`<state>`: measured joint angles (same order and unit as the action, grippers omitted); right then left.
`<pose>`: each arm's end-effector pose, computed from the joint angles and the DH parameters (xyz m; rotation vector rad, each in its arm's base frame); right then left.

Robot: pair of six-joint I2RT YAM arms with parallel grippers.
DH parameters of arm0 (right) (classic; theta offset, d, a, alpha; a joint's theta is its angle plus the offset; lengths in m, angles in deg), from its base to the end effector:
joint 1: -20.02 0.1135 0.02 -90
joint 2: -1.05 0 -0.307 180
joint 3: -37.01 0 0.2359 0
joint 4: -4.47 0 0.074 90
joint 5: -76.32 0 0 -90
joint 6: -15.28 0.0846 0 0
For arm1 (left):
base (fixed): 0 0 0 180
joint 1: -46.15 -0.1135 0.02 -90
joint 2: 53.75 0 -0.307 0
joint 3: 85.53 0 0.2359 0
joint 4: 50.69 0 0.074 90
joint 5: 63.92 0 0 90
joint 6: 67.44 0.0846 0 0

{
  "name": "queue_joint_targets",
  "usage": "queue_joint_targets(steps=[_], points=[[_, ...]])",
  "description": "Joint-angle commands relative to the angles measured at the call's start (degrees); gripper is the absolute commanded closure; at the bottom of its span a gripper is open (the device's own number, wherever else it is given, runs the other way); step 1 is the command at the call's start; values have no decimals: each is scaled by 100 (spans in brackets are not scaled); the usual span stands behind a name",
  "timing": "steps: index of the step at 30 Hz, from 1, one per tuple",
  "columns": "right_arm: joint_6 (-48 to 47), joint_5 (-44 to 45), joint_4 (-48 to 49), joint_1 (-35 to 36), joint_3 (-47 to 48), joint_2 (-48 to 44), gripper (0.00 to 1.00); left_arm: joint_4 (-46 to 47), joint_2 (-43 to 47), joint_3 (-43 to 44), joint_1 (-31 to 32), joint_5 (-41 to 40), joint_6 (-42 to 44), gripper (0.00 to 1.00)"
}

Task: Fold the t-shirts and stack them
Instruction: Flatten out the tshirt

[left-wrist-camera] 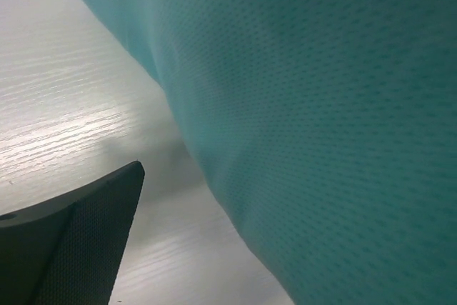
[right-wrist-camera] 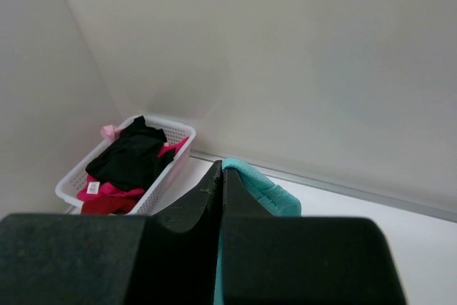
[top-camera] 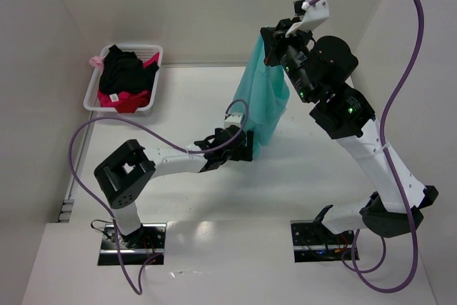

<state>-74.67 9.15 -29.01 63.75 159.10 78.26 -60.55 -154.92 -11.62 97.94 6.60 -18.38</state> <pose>0.2165 0.1617 0.6094 -0.1940 1.3836 0.3637 0.2769 -0.3061 0.2138 0.0212 2.2276 -0.5359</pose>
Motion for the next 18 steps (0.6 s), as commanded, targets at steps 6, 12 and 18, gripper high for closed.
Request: queue_joint_targets(steps=[6, 12, 18], points=[[-102, -42, 547, -13, 67, -66, 100, 523, -588, 550, 366, -485, -536, 14], [-102, -103, 600, -13, 67, -66, 100, -541, -1186, 1280, 542, -1486, -976, 29], [-102, -103, 652, -13, 5, -66, 100, -753, -1081, 1211, 543, -1936, -1460, 58]])
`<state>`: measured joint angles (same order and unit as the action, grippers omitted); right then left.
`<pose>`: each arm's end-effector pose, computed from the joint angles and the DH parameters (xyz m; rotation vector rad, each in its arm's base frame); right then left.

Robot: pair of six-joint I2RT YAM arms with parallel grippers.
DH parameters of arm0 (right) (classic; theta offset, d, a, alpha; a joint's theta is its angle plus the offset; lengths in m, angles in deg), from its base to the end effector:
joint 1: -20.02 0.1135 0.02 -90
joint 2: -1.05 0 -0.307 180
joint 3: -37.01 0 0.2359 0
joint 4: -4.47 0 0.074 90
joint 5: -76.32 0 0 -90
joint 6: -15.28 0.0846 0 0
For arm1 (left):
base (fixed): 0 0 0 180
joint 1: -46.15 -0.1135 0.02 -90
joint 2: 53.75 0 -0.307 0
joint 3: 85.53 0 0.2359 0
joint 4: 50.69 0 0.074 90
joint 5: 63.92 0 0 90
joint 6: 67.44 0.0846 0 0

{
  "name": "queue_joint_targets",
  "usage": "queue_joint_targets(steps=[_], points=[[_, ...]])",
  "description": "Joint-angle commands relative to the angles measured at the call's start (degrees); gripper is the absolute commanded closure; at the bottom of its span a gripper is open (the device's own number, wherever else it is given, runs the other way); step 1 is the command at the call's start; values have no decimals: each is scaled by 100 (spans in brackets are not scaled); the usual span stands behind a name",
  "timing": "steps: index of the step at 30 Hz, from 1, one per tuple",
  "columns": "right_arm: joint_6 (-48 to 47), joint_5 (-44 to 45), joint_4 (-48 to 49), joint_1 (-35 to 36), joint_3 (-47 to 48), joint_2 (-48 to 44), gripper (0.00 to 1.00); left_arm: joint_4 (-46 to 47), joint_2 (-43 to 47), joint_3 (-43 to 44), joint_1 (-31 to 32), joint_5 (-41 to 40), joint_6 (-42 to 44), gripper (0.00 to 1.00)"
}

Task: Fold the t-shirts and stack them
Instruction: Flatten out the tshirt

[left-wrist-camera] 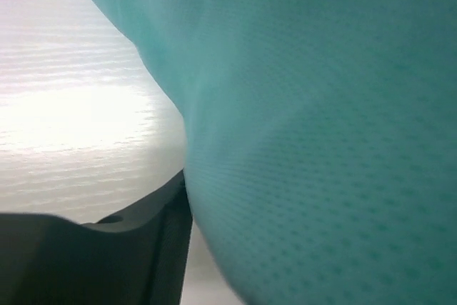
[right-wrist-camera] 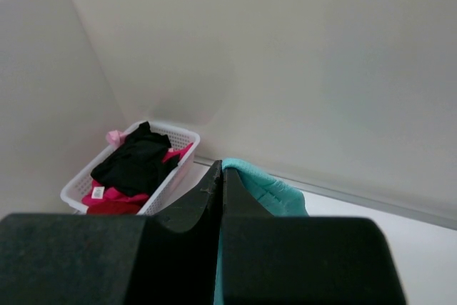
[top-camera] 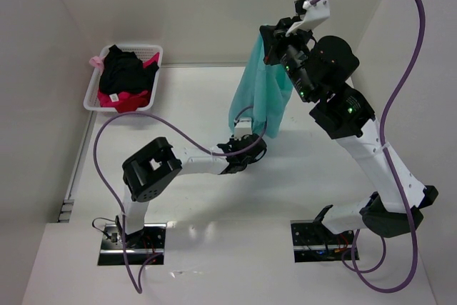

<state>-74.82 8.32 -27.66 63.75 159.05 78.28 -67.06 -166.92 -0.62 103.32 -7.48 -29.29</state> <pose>0.2157 0.1625 0.6126 -0.1976 1.3617 0.3798 0.2840 -0.3540 0.1825 -0.1751 2.2133 -0.3641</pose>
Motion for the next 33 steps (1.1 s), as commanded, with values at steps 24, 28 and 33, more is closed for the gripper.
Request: queue_joint_targets(steps=[24, 28, 33], points=[[-465, 1878, 1351, -539, -174, -436, 100, -2535, 4925, 690, -873, -406, 2600, 100], [-806, 2195, 1853, -681, -342, -551, 100, -2772, 5848, 796, -1173, -458, 3277, 100], [-860, 2256, 1791, -681, -105, -428, 100, -3001, 6272, 911, -1243, -1310, 3787, 100]])
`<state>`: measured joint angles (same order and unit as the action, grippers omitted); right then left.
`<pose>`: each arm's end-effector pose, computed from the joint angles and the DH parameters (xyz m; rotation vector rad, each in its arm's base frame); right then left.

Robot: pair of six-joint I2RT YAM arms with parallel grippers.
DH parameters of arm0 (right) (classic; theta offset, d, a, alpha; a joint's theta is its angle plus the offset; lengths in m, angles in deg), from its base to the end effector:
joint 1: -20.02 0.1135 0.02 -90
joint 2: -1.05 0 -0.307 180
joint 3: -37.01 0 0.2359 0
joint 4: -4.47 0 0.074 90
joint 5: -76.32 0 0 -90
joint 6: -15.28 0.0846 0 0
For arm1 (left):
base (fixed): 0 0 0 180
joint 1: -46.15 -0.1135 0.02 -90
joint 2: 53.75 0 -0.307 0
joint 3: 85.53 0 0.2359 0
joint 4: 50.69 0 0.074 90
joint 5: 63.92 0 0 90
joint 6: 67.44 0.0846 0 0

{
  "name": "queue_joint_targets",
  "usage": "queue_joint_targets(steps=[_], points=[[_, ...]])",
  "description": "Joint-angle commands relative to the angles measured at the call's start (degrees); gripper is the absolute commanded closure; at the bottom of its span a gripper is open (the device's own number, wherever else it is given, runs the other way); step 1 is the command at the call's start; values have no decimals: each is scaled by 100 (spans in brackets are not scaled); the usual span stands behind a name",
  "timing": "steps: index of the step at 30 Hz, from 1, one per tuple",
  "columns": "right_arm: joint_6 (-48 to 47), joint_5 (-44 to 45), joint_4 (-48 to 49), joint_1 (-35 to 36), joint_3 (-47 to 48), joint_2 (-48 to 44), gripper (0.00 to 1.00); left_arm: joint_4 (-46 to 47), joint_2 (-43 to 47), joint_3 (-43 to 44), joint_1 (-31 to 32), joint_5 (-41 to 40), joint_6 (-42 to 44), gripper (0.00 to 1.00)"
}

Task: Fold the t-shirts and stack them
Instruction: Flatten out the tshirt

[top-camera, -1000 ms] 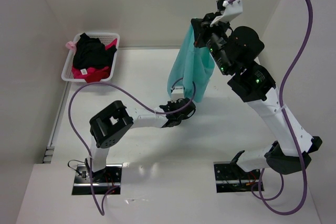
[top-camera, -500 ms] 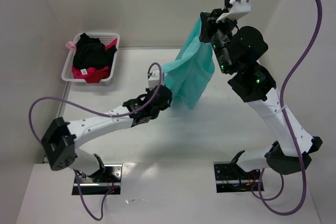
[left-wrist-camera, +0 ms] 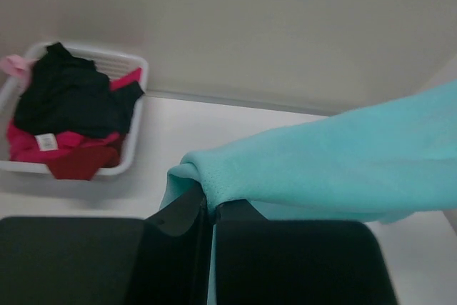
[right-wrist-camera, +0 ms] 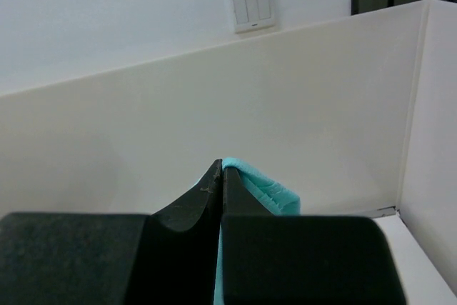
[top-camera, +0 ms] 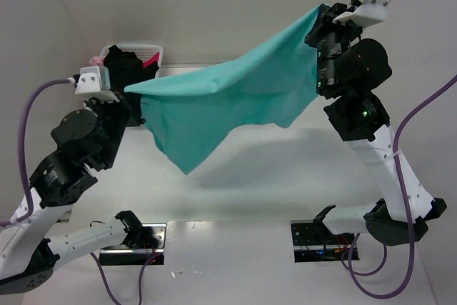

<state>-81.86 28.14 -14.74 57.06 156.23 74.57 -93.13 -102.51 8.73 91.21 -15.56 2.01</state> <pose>0.2098 0.0877 0.6378 0.2054 1.2148 0.0500 0.1245 -0.0452 0.5199 -0.2572 1.5202 -0.3605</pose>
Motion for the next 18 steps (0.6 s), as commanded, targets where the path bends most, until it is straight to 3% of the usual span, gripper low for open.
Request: queue_joint_targets(steps=[1, 6, 11, 18], points=[[-156, 274, 552, -12, 177, -57, 100, -394, -170, -25, -32, -580, 728, 100], [-218, 274, 605, -12, 177, -4, 100, 212, 357, -455, -32, 102, 1597, 100], [-481, 572, 851, -12, 239, -4, 100, 274, 349, -456, -32, -501, 2353, 100], [-192, 1326, 799, -12, -243, -284, 100, 195, 7, -807, -32, -414, 2601, 100]])
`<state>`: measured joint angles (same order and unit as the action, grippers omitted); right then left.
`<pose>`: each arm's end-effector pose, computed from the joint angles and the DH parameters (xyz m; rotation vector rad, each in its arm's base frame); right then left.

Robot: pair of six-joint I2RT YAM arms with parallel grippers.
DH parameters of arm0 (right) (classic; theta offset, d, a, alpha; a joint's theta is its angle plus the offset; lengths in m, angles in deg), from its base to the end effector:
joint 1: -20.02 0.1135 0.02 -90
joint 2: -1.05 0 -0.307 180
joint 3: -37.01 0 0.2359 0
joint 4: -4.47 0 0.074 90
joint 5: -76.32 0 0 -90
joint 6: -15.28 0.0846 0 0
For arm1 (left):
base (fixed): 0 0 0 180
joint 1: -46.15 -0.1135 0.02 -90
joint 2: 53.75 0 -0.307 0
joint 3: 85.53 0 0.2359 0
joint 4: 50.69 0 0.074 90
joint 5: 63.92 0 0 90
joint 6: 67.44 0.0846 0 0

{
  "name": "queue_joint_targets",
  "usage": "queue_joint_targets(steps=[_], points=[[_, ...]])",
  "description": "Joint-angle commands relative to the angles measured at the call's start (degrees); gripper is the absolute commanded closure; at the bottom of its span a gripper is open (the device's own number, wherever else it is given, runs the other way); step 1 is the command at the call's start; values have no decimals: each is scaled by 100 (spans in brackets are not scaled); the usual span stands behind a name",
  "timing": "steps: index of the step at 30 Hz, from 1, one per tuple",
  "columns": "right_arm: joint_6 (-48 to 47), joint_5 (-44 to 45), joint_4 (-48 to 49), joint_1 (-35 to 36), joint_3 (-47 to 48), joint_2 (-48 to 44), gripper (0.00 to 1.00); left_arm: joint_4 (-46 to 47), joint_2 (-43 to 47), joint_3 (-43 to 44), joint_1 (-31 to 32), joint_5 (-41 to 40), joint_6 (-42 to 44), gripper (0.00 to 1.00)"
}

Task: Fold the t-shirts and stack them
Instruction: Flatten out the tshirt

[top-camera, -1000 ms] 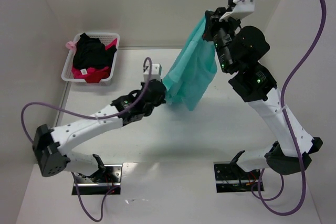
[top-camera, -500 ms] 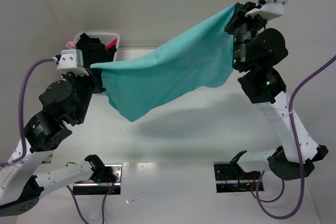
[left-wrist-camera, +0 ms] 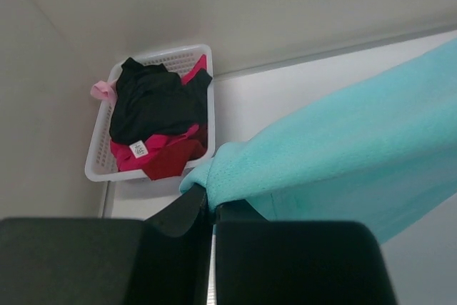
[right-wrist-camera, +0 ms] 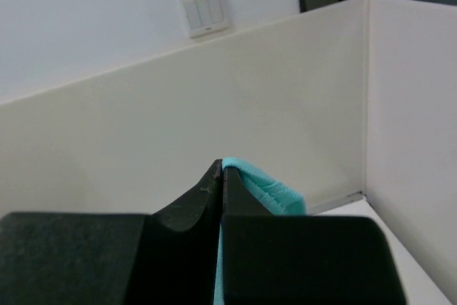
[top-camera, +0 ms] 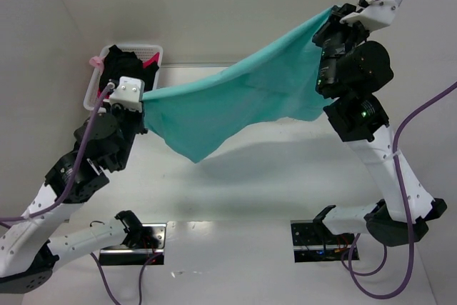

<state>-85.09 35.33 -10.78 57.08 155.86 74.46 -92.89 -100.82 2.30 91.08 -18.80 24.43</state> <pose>0.2059 0.0755 0.6409 0.3130 1.1944 -0.0408 0.1296 -0.0449 0.4889 0.0406 1.5882 0.0387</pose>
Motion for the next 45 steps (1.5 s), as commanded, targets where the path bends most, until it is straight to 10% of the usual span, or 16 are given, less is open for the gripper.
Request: queue_joint_targets(steps=[1, 9, 18, 25, 36, 45], points=[[358, 662, 307, -14, -286, -335, 100, 223, -223, -165, -19, -178, 201, 100], [1809, 346, -800, -14, -1497, -941, 100, 213, -1700, 20, -133, 471, -1232, 100], [2048, -532, -784, -14, -2123, -1171, 100, 2454, -1726, 336, -1117, 3905, -759, 100], [1970, -62, -565, -14, -2273, -1171, 100, 2685, -2744, 1004, -1811, 4663, -705, 100], [1038, 1575, 218, -14, -2167, -1171, 100, 2413, -2746, 381, -2487, 3645, -538, 100], [1291, 927, 368, -586, -2080, -881, 100, 2105, -1385, -498, -3781, 3592, -916, 100]])
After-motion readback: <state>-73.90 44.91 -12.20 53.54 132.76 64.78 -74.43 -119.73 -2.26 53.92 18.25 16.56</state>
